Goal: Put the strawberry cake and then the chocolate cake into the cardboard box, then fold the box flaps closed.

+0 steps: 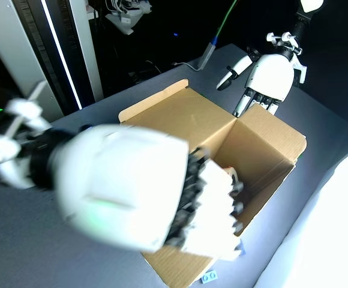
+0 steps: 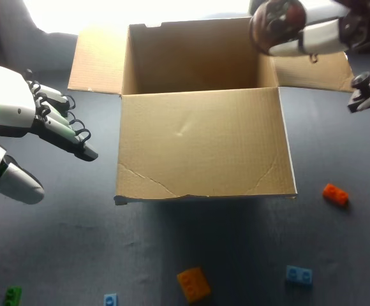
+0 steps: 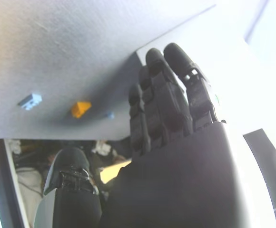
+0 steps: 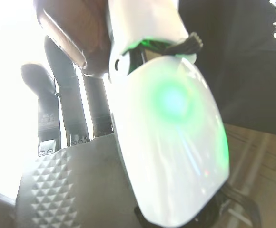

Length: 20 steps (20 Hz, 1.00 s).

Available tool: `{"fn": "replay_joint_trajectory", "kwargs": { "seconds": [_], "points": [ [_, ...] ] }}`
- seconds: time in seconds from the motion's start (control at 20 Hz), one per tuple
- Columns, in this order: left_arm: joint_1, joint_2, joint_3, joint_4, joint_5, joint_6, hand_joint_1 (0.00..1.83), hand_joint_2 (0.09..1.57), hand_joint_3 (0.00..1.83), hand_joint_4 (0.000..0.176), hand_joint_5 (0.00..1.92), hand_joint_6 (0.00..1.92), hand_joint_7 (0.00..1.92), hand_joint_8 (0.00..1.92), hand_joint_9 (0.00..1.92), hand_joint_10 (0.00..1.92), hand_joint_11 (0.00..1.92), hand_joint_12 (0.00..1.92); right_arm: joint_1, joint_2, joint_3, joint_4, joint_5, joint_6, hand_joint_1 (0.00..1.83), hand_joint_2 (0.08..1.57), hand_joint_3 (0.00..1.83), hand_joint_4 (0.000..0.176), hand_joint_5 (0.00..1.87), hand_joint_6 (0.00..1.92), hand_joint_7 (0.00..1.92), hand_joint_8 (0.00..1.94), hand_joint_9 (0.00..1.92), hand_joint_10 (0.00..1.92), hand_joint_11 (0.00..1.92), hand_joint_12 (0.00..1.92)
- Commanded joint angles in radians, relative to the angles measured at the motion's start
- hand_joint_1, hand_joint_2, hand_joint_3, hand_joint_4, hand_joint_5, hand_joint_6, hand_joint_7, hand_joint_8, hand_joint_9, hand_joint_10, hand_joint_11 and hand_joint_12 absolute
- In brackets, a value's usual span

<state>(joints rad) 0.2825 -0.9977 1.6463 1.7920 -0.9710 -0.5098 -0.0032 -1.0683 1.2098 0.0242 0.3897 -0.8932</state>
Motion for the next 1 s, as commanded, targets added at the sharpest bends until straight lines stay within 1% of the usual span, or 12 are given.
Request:
{"fn": "replay_joint_trajectory", "kwargs": {
  "seconds": [0.0, 0.05, 0.15, 0.2, 0.25, 0.35, 0.4, 0.55, 0.75, 0.85, 0.9, 0.95],
  "points": [
    [-0.004, 0.005, 0.002, -0.071, -0.009, 0.0, 0.11, 1.15, 0.0, 0.051, 0.35, 0.0, 0.44, 0.0, 0.53, 0.0, 0.15, 1.06, 0.016, 0.005, 0.003, 0.004, 0.119, 0.004, 1.19, 1.19, 0.0, 0.006, 0.9, 1.13, 0.8, 1.32, 0.59, 1.46, 0.38, 1.91],
    [-0.004, 0.005, 0.002, -0.071, -0.009, 0.0, 0.11, 1.15, 0.0, 0.042, 0.36, 0.0, 0.44, 0.0, 0.53, 0.0, 0.15, 1.04, 0.016, -0.001, 0.0, 0.004, 0.117, 0.014, 1.18, 1.19, 0.0, 0.017, 0.88, 1.18, 0.81, 1.3, 0.61, 1.41, 0.38, 1.91],
    [-0.004, 0.005, 0.001, -0.071, -0.009, 0.0, 0.07, 1.15, 0.0, 0.039, 0.36, 0.0, 0.44, 0.0, 0.52, 0.0, 0.14, 1.04, 0.016, -0.009, -0.004, 0.005, 0.116, 0.031, 1.18, 1.19, 0.0, 0.017, 0.87, 1.18, 0.8, 1.32, 0.6, 1.44, 0.39, 1.92],
    [-0.004, 0.005, 0.001, -0.071, -0.009, 0.0, 0.06, 1.15, 0.0, 0.042, 0.35, 0.0, 0.44, 0.0, 0.53, 0.0, 0.15, 1.04, 0.014, -0.015, -0.004, 0.005, 0.117, 0.054, 1.18, 1.2, 0.0, 0.011, 0.87, 1.18, 0.79, 1.35, 0.59, 1.48, 0.4, 1.92],
    [-0.004, 0.005, 0.001, -0.071, -0.009, 0.0, 0.06, 1.16, 0.0, 0.038, 0.35, 0.0, 0.44, 0.0, 0.53, 0.0, 0.13, 1.08, 0.011, -0.017, -0.003, 0.005, 0.119, 0.081, 1.18, 1.2, 0.0, 0.012, 0.87, 1.18, 0.79, 1.35, 0.58, 1.49, 0.42, 1.92],
    [-0.004, 0.005, 0.0, -0.071, -0.009, 0.0, 0.06, 1.15, 0.0, 0.042, 0.34, 0.0, 0.42, 0.0, 0.52, 0.0, 0.1, 1.12, 0.007, -0.022, -0.002, 0.005, 0.125, 0.112, 1.18, 1.2, 0.0, 0.017, 0.85, 1.2, 0.79, 1.34, 0.57, 1.48, 0.4, 1.92],
    [-0.004, 0.005, 0.0, -0.071, -0.009, 0.0, 0.05, 1.15, 0.0, 0.044, 0.34, 0.0, 0.42, 0.0, 0.52, 0.0, 0.1, 1.12, 0.007, -0.027, -0.001, 0.002, 0.125, 0.112, 1.18, 1.2, 0.0, 0.0, 0.88, 1.15, 0.78, 1.37, 0.56, 1.51, 0.39, 1.92],
    [-0.004, 0.004, -0.001, -0.071, -0.009, 0.0, 0.01, 1.15, 0.0, 0.042, 0.34, 0.0, 0.42, 0.0, 0.52, 0.0, 0.1, 1.12, -0.001, -0.054, 0.033, -0.034, 0.13, 0.18, 1.18, 1.2, 0.0, 0.005, 0.88, 1.16, 0.78, 1.36, 0.57, 1.48, 0.38, 1.92],
    [-0.004, 0.004, -0.002, -0.071, -0.008, 0.0, 0.03, 1.14, 0.0, 0.04, 0.35, 0.01, 0.43, 0.0, 0.52, 0.0, 0.09, 1.13, -0.005, -0.093, 0.083, -0.123, 0.137, 0.245, 1.18, 1.2, 0.0, 0.0, 0.86, 1.15, 0.8, 1.38, 0.54, 1.49, 0.39, 1.92],
    [-0.004, 0.003, -0.002, -0.071, -0.007, 0.0, 0.05, 1.15, 0.0, 0.037, 0.35, 0.0, 0.42, 0.0, 0.5, 0.0, 0.07, 1.14, -0.006, -0.111, 0.104, -0.152, 0.142, 0.258, 1.18, 1.19, 0.0, 0.001, 0.86, 1.15, 0.82, 1.35, 0.56, 1.44, 0.38, 1.92],
    [-0.004, 0.003, -0.002, -0.071, -0.006, 0.0, 0.09, 1.15, 0.0, 0.039, 0.33, 0.0, 0.4, 0.0, 0.51, 0.0, 0.08, 1.14, -0.007, -0.123, 0.117, -0.161, 0.141, 0.258, 1.3, 1.2, 0.0, 0.0, 0.85, 1.14, 0.83, 1.3, 0.64, 1.52, 0.43, 1.88],
    [-0.005, 0.002, -0.002, -0.071, -0.006, 0.0, 0.1, 1.16, 0.0, 0.04, 0.33, 0.0, 0.41, 0.0, 0.51, 0.0, 0.09, 1.12, -0.009, -0.131, 0.125, -0.172, 0.141, 0.258, 1.22, 1.18, 0.0, 0.0, 0.88, 1.1, 0.85, 1.31, 0.63, 1.42, 0.46, 1.83]
  ]
}}
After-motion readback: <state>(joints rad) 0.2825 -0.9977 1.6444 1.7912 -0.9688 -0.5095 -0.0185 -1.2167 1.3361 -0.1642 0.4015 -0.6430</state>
